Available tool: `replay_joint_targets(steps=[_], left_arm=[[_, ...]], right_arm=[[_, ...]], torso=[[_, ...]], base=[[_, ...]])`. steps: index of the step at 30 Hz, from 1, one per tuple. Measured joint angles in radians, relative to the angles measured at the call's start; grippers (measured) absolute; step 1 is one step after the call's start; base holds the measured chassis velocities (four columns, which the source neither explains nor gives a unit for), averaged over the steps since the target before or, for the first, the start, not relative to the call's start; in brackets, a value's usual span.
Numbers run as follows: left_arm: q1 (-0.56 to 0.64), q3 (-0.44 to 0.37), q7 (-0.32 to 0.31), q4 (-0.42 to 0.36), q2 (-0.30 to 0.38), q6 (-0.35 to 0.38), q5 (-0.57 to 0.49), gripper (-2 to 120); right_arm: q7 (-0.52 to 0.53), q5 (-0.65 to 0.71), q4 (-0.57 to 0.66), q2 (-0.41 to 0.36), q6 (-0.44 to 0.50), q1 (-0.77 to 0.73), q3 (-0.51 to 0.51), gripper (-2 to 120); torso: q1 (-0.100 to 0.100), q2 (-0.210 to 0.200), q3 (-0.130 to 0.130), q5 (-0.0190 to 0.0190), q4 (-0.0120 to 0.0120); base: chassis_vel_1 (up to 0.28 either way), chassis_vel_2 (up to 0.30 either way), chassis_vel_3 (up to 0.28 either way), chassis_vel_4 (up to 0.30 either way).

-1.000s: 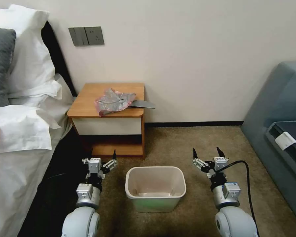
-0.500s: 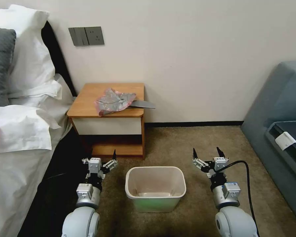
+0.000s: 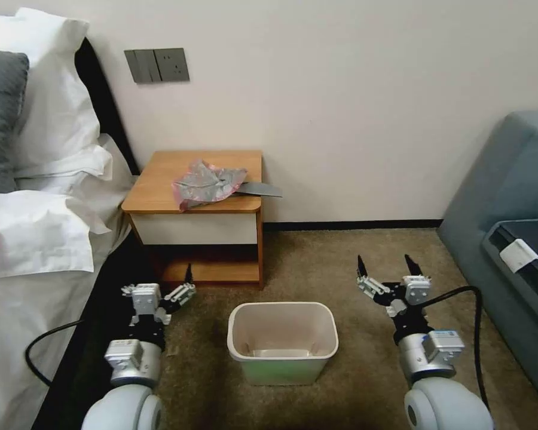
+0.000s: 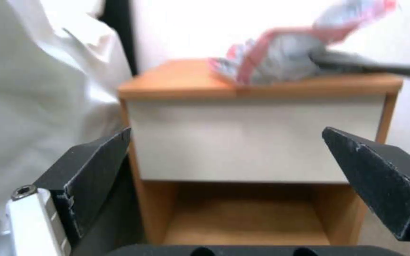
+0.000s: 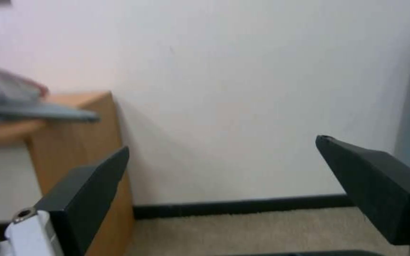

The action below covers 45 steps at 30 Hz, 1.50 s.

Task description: Pick up the garbage bag from the table and place it over the trash can.

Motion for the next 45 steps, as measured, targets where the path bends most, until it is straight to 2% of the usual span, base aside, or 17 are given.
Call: replay_joint_targets(steps=[3,4,5,7,8,12,16,17,18,19,26,32,39,42,43,45], left_arm=[[0.016,-0.012,-0.002,-0.030,-0.001,0.007,-0.006,100],[0.034,-0.023,-0.001,-0.060,0.000,0.018,-0.014,100],[0.034,-0.023,-0.001,-0.060,0.000,0.018,-0.014,100],[0.065,-0.045,-0.002,-0.113,0.006,0.036,-0.029,100],[0.065,-0.045,-0.002,-0.113,0.006,0.036,-0.029,100],[0.122,-0.081,-0.003,-0.207,0.016,0.066,-0.054,100],[0.132,-0.086,-0.003,-0.222,0.020,0.073,-0.060,100],[0.143,-0.092,-0.003,-0.236,0.026,0.079,-0.066,100],[0.151,-0.095,-0.003,-0.240,0.029,0.086,-0.071,100],[0.174,-0.107,-0.003,-0.241,0.046,0.103,-0.085,100],[0.188,-0.114,-0.004,-0.241,0.057,0.115,-0.096,100],[0.191,-0.115,-0.004,-0.239,0.056,0.116,-0.097,100],[0.192,-0.114,-0.004,-0.236,0.045,0.111,-0.097,100],[0.191,-0.113,-0.004,-0.235,0.043,0.107,-0.096,100],[0.191,-0.113,-0.004,-0.235,0.043,0.107,-0.096,100],[0.191,-0.114,-0.004,-0.235,0.043,0.107,-0.095,100]], right_arm=[[0.007,0.018,0.059,-0.002,-0.023,-0.019,-0.002,100],[0.015,0.036,0.118,-0.004,-0.048,-0.038,-0.003,100],[0.015,0.036,0.118,-0.004,-0.048,-0.038,-0.003,100],[0.022,0.057,0.181,-0.007,-0.073,-0.059,-0.006,100],[0.022,0.057,0.181,-0.007,-0.073,-0.059,-0.006,100],[0.034,0.085,0.210,-0.011,-0.110,-0.089,-0.009,100],[0.034,0.086,0.210,-0.011,-0.112,-0.091,-0.009,100],[0.036,0.091,0.210,-0.012,-0.114,-0.090,-0.009,100],[0.042,0.120,0.209,-0.021,-0.128,-0.088,-0.012,100],[0.058,0.195,0.208,-0.047,-0.161,-0.073,-0.019,100],[0.080,0.320,0.204,-0.069,-0.190,-0.055,-0.028,100],[0.085,0.334,0.202,-0.069,-0.194,-0.050,-0.027,100],[0.087,0.387,0.200,-0.078,-0.243,-0.038,-0.028,100],[0.140,0.547,0.199,-0.100,-0.287,0.037,-0.030,100],[0.140,0.547,0.199,-0.100,-0.287,0.037,-0.030,100],[0.226,0.768,0.188,-0.110,-0.312,0.128,-0.038,100]], torso=[[0.000,0.000,0.000,0.0005,0.0000],[0.000,0.000,0.000,-0.0006,-0.0001],[0.000,0.000,0.000,-0.0006,-0.0001],[0.000,0.000,0.000,-0.0001,0.0000],[0.000,0.000,0.000,-0.0001,0.0000],[0.000,0.000,0.000,0.0005,0.0002],[0.000,0.000,0.000,-0.0007,0.0001],[0.000,0.000,0.000,0.0010,-0.0001],[0.000,0.000,0.000,-0.0003,-0.0002],[0.000,0.000,0.000,0.0003,-0.0001],[0.000,0.000,0.000,0.0000,0.0000],[0.000,0.000,0.000,0.0001,-0.0001],[0.000,0.000,0.000,0.0000,-0.0001],[0.000,0.000,0.000,0.0000,-0.0002],[0.000,0.000,0.000,0.0000,-0.0002],[0.000,0.000,0.000,-0.0002,-0.0002]], base=[[0.000,0.000,0.000,0.000],[0.000,0.000,0.000,0.000],[0.000,0.000,0.000,0.000],[0.000,0.000,0.000,0.000],[0.000,0.000,0.000,0.000],[0.000,0.000,0.000,0.000],[0.000,0.000,0.000,0.000],[0.000,0.000,0.000,0.000],[0.000,0.000,0.000,0.000],[0.000,0.000,0.000,0.000],[0.000,0.000,0.000,0.000],[0.000,0.000,0.000,0.000],[0.000,0.000,0.000,0.000],[0.000,0.000,0.000,0.000],[0.000,0.000,0.000,0.000],[0.000,0.000,0.000,0.000]])
